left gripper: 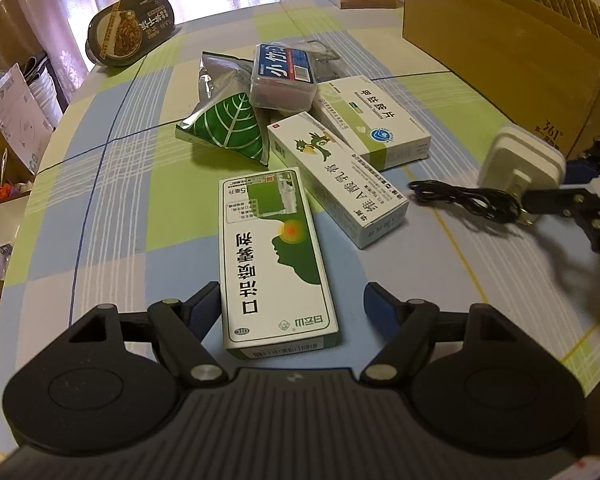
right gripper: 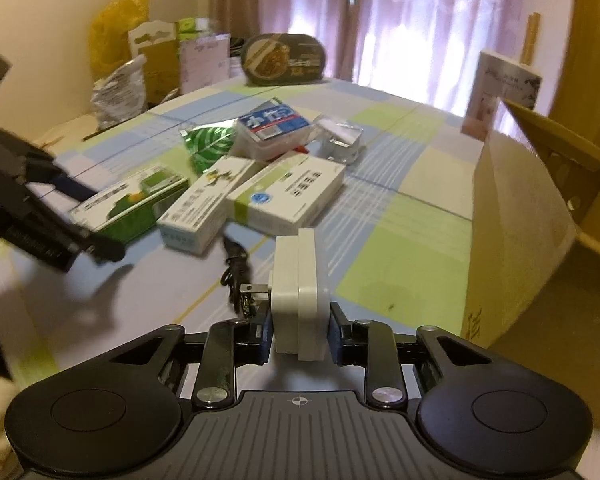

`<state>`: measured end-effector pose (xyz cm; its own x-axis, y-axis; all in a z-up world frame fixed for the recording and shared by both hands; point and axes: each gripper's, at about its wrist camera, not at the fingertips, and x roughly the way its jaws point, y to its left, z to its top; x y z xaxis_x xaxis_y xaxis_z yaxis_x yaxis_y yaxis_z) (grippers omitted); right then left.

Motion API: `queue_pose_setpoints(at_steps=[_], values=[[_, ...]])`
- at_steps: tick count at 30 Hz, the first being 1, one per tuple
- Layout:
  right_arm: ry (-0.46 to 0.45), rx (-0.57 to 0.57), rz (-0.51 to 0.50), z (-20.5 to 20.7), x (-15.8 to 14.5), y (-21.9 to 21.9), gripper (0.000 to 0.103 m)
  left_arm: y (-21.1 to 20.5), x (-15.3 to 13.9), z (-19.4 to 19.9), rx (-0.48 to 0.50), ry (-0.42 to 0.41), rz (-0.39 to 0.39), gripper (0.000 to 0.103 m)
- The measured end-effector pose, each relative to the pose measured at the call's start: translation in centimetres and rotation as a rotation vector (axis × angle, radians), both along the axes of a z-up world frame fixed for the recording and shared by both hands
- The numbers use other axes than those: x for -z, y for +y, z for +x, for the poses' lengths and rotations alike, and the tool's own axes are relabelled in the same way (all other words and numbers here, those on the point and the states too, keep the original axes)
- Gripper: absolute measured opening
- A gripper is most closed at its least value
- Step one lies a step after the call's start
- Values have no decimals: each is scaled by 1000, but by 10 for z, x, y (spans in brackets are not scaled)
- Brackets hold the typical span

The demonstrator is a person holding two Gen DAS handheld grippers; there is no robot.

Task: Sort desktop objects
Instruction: 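Lift the night light with the right gripper while the left gripper grasps the green spray box, then raise the green box with the left gripper while the right gripper holds the night light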

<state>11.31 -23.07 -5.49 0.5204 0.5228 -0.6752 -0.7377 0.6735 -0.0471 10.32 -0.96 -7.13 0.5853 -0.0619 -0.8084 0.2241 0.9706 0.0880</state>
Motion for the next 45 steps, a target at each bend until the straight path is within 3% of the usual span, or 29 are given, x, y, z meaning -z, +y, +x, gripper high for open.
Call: queue_pose_setpoints(at_steps=[9, 17, 23, 26, 27, 28, 30, 31, 32, 38, 45], values=[[-185, 0, -46, -7, -16, 22, 24, 0, -1, 2, -8, -11, -3, 74], [25, 82, 17, 3, -17, 2, 24, 0, -2, 2, -15, -19, -3, 73], [74, 108, 6, -6, -6, -6, 24, 0, -5, 13, -35, -27, -9, 73], [73, 99, -2, -8, -3, -5, 25, 0, -4, 20, -31, -5, -9, 70], [74, 94, -5, -8, -2, -5, 25, 0, -3, 22, -32, -1, -2, 65], [75, 89, -5, -8, -2, -5, 27, 0, -1, 23, -33, 3, 4, 57], [73, 81, -11, -8, -1, -5, 38, 2, 1, 26, -40, 13, 4, 54], [66, 76, -14, -7, 1, -4, 54, 3, 1, 26, -42, 14, 0, 54], [57, 67, -18, -8, 1, -3, 58, 4, 1, 26, -42, 13, -2, 54], [35, 5, -27, -6, 4, 10, 58, 4, 0, 17, -35, 23, -6, 52], [146, 28, 67, 11, 2, 12, 66, 6, -1, 12, -44, 17, -19, 53]])
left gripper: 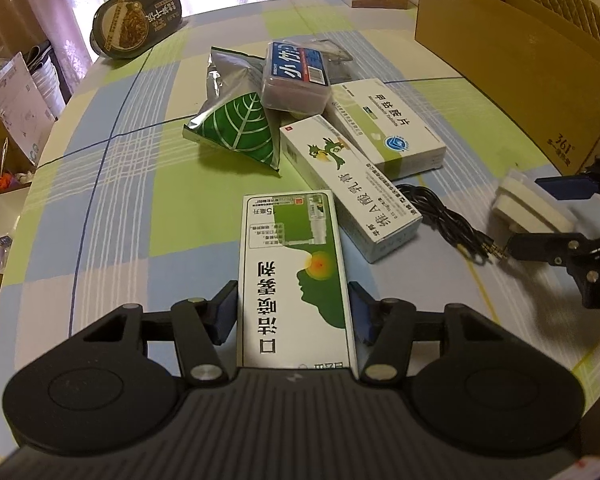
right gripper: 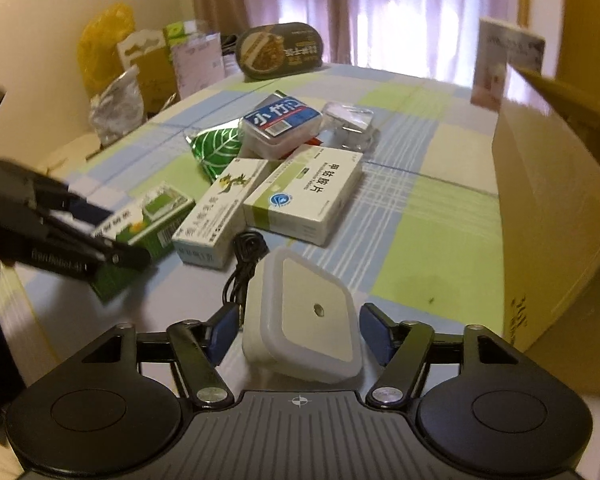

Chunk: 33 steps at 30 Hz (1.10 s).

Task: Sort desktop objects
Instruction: 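Raise the green box with the left gripper while the right gripper holds the night light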

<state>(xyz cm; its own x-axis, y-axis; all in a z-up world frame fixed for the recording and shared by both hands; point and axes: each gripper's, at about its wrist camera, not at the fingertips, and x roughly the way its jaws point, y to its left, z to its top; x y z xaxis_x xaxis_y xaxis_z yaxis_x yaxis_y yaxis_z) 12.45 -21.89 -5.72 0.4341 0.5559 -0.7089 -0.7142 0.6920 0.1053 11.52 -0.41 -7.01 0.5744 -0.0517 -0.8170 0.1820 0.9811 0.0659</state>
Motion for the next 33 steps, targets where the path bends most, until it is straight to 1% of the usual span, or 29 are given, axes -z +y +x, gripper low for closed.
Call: queue_pose_setpoints(at_steps=[2, 5, 8, 11, 12, 14, 17, 18, 19, 23, 33], values=[[32, 8, 13, 6, 0, -1, 69, 1, -1, 1, -1, -1, -8, 54], [98, 24, 36, 14, 1, -5, 71, 2, -1, 4, -3, -2, -19, 61], [172, 46, 66, 23, 3, -9, 71, 3, -1, 8, -5, 0, -28, 61], [198, 51, 73, 24, 4, -10, 70, 4, -1, 11, -7, 5, -29, 61], [198, 50, 74, 23, 4, -10, 70, 4, 0, 12, -8, 5, -28, 61], [193, 51, 75, 21, 4, -10, 63, 3, 1, 14, -4, 8, -18, 61], [180, 53, 71, 17, 4, -10, 62, 1, 5, 16, 3, 20, 5, 58], [176, 57, 72, 16, 4, -10, 62, 1, 6, 16, 5, 23, 5, 53], [171, 60, 72, 14, 4, -10, 62, 1, 6, 16, 5, 23, 1, 52], [143, 70, 80, 9, 0, -12, 62, 0, 5, 13, 3, 20, 16, 51], [76, 105, 102, 1, -20, -21, 62, 0, -11, -4, -11, 2, 0, 51]])
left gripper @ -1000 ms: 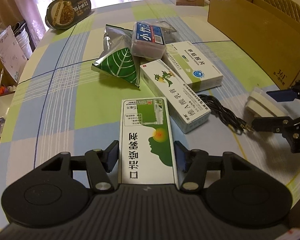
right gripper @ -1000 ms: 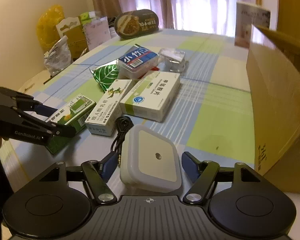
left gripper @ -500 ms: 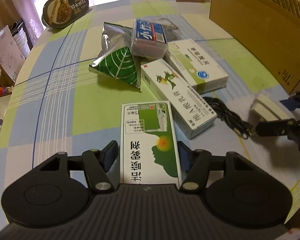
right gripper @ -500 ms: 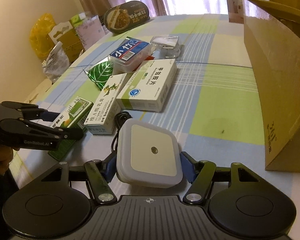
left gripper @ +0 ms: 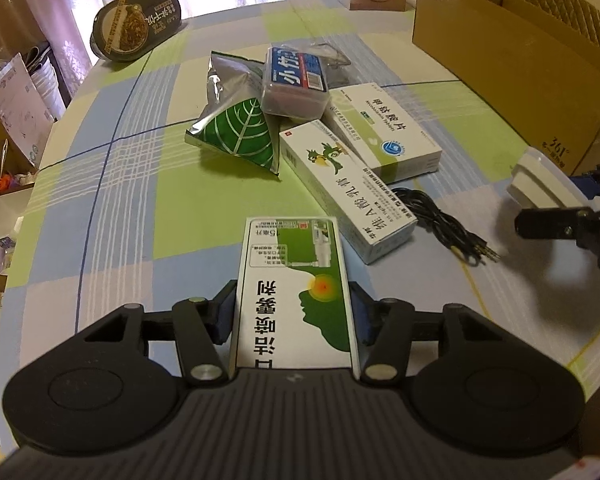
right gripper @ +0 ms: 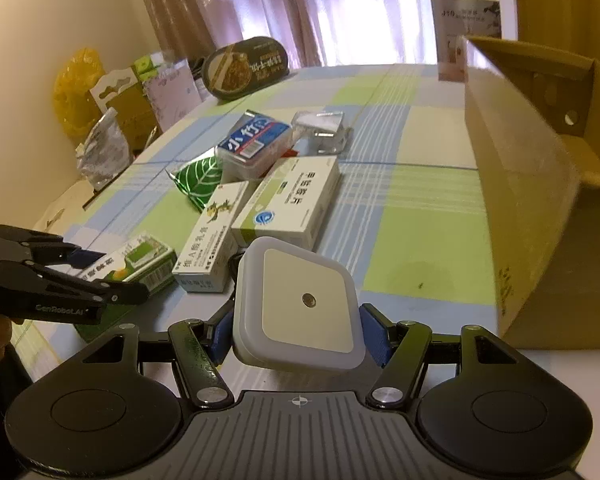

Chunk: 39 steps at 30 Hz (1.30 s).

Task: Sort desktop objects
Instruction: 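Raise the green box with the left gripper while the right gripper holds the night light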

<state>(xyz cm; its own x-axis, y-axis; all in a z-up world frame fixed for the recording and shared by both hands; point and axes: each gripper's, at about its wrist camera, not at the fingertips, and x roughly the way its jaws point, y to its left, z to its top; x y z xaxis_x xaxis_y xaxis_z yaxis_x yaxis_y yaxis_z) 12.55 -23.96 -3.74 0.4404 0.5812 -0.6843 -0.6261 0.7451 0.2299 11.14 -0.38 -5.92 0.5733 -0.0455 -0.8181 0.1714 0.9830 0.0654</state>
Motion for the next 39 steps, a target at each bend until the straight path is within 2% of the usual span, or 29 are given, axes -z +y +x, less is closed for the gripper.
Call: queue_pose_setpoints(at_steps=[9, 18, 27, 28, 39], values=[[-33, 18, -2, -14, -13, -10, 62, -8, -18, -16, 14, -27, 2, 51], [-8, 16, -26, -25, -4, -17, 62, -11, 0, -28, 10, 28, 26, 51], [5, 10, -33, -22, 3, -13, 62, -10, 15, -16, 7, 52, 26, 54], [5, 10, -33, -21, 3, -13, 62, -9, 15, -15, 5, 51, 19, 51], [-42, 14, -8, -27, -15, -16, 62, -9, -13, -26, -11, -3, -4, 50]])
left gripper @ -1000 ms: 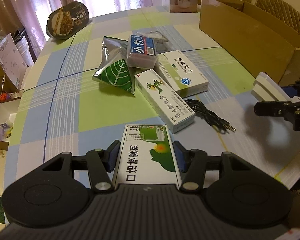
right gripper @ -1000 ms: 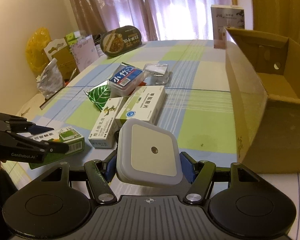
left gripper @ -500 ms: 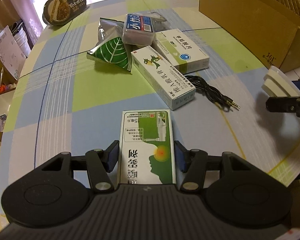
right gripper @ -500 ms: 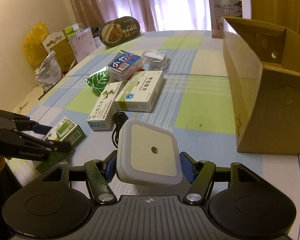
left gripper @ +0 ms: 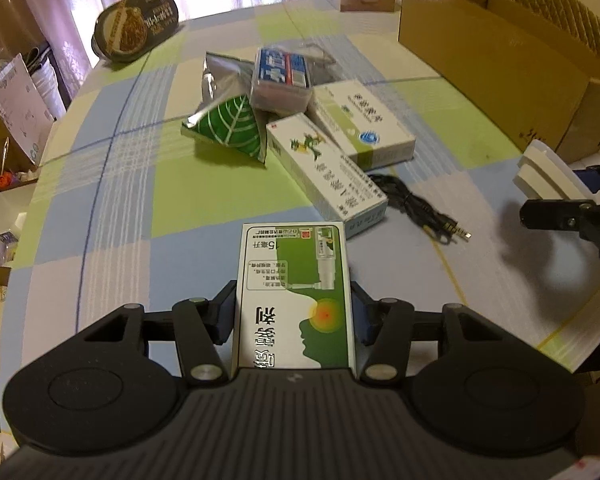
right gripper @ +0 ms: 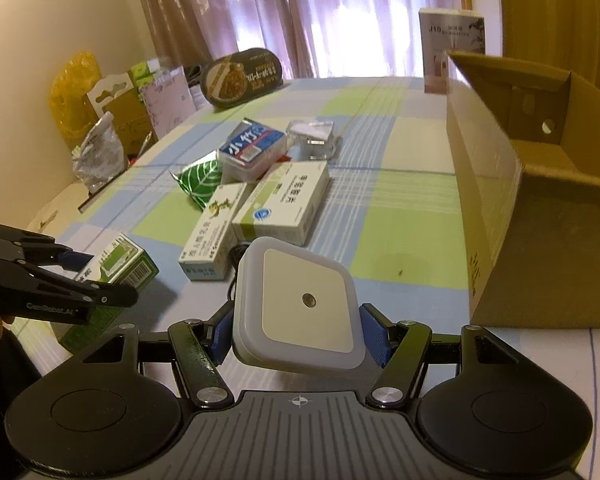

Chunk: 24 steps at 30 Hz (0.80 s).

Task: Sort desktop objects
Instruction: 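Raise the green box with the left gripper while the right gripper holds the night light, then lower the green box into the cardboard box and open the left gripper while the right carries the light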

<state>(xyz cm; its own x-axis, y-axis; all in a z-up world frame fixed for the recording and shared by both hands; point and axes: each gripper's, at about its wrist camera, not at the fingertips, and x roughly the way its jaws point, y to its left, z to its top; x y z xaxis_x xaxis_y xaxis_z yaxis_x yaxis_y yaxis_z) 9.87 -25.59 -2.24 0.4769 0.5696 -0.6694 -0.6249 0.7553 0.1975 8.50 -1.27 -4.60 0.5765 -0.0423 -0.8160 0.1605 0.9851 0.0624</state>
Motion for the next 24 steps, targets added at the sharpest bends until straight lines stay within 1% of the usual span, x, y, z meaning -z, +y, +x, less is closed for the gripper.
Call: queue_pose_setpoints(at_steps=[8, 16, 20, 24], values=[[-62, 17, 26, -6, -26, -9, 62, -19, -38, 3, 54, -61, -12, 50], [-179, 68, 64, -1, -70, -34, 62, -63, -76, 22, 142, -132, -52, 50], [-240, 120, 79, 11, -93, -57, 62, -91, -95, 35, 198, -169, -61, 51], [-290, 183, 62, 33, -109, -86, 62, -124, -113, 54, 263, -200, -84, 50]])
